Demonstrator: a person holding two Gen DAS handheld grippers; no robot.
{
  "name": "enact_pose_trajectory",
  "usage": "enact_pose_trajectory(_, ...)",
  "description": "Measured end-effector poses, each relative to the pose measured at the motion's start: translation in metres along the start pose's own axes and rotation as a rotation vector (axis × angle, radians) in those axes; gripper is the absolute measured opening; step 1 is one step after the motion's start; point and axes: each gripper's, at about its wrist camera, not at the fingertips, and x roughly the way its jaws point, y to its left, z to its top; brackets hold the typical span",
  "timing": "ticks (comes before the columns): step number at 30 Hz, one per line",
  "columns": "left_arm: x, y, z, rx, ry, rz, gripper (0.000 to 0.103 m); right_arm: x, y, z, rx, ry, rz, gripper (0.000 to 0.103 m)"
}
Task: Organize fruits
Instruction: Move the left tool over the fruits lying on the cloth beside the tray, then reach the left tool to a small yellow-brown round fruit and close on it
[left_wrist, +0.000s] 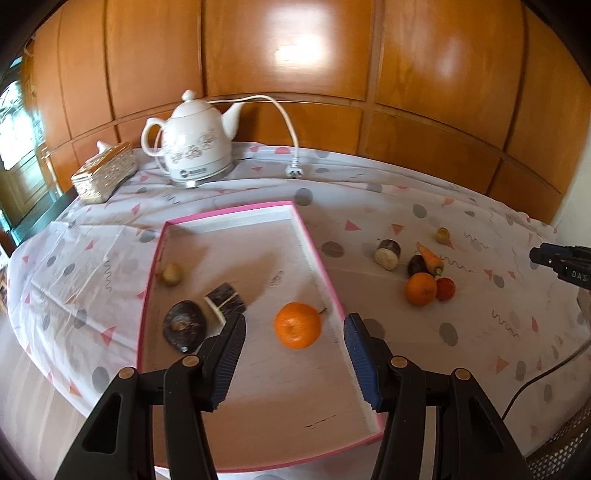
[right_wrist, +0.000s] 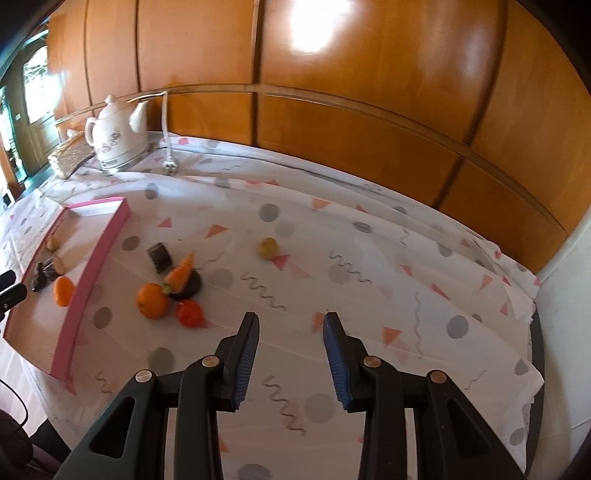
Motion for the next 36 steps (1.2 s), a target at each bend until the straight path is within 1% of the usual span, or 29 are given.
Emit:
enact_pose_trajectory(5, 0.005, -0.017, 0.006, 0.037, 0.002, -0.017, 0.056, 0.004, -0.031, -0.006, 0.043, 0.020, -0.049, 0.036)
enact_pose_trajectory(11, 0.015, -0.038, 0.012, 0.081, 0.018, -0.038, 0.056, 0.013, -0.073, -0.018, 0.115, 0.064, -0.137, 0.036)
enact_pose_trajectory(14, 0.020, -0.049, 0.013, 0.100, 0.028, -0.047, 0.056, 0.020, -0.097, -0.027, 0.190, 0.102, -0.176, 0.036)
enact_pose_trajectory(17, 0.026, -0.061, 0.018, 0.121, 0.037, -0.056, 0.056, 0.029, -0.121, -0.037, 0.280, 0.133, -0.196, 0.036)
enact_pose_trajectory(21, 0.035, -0.080, 0.029, 0.147, 0.040, -0.075, 0.056, 0.038, -0.141, -0.045, 0.363, 0.179, -0.195, 0.036)
enact_pose_trajectory(29, 0.059, -0.124, 0.052, 0.196, 0.057, -0.131, 0.056, 0.043, -0.155, -0.051, 0.420, 0.226, -0.208, 0.036)
enact_pose_trajectory(33, 0.074, -0.144, 0.061, 0.202, 0.078, -0.162, 0.056, 0.044, -0.165, -0.055, 0.465, 0.242, -0.224, 0.036)
enact_pose_trajectory(36, 0.086, -0.158, 0.070, 0.205, 0.091, -0.180, 0.056, 0.044, -0.173, -0.058, 0.503, 0.253, -0.218, 0.036)
